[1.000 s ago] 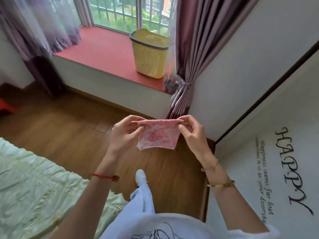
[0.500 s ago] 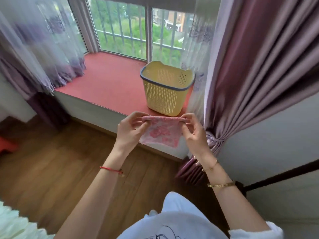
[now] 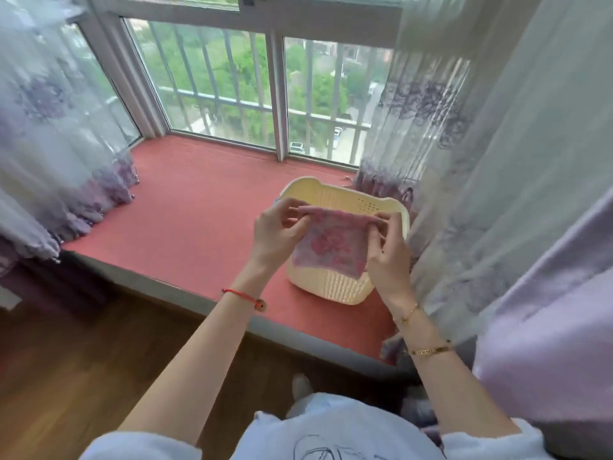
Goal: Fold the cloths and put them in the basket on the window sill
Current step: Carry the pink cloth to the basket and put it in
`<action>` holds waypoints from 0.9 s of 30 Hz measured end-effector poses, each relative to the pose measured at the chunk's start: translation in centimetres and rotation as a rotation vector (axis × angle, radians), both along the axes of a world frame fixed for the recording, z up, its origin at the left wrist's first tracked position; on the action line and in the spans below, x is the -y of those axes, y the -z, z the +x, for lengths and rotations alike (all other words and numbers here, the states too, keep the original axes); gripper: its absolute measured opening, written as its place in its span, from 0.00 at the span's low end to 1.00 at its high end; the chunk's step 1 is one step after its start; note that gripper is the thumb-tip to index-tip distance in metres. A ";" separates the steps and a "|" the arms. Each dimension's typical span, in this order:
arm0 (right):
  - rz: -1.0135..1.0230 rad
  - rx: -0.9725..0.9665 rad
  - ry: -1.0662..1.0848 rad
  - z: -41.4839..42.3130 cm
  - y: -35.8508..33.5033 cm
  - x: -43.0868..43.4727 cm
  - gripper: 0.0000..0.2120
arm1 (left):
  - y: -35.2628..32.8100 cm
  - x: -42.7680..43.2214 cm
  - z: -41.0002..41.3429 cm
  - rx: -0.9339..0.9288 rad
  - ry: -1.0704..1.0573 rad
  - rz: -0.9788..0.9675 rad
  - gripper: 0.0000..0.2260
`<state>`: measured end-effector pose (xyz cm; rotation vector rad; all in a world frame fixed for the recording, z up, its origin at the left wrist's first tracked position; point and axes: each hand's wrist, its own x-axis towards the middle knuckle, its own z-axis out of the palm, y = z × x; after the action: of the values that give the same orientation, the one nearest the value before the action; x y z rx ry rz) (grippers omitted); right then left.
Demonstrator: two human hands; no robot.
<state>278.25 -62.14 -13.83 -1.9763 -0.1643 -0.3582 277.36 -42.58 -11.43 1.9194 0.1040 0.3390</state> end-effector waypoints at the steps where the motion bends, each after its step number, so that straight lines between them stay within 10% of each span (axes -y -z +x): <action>1: -0.001 0.001 0.021 2.0 0.1 -0.4 0.06 | 0.2 -0.4 2.5 -0.025 0.010 -0.007 0.10; 13: -0.097 -0.512 0.210 16.9 8.5 -0.5 0.07 | 10.7 -0.1 22.6 -0.558 0.302 -0.045 0.02; 27: -0.116 -1.129 0.305 20.3 24.1 1.2 0.05 | 28.3 2.9 26.0 -1.122 0.340 -0.025 0.02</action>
<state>298.53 -63.34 -37.89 -2.0343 0.8502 0.6123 303.36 -45.48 -39.77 1.8453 0.4999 -0.9821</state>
